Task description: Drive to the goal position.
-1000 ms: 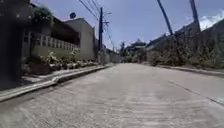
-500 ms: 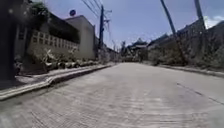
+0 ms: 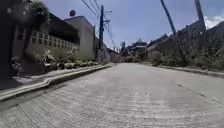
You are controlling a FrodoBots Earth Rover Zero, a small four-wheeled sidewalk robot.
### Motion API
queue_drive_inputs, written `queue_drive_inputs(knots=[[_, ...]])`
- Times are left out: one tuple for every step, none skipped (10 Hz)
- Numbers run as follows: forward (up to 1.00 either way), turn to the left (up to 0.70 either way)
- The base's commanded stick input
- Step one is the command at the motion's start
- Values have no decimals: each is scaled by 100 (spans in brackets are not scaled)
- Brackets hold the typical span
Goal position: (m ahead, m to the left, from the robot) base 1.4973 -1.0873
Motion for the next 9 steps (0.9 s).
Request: queue_drive_inputs(knots=[[7, 0], [6, 0], [5, 0], [2, 0], [0, 0], [0, 0], [0, 0], [0, 0], [0, 0]])
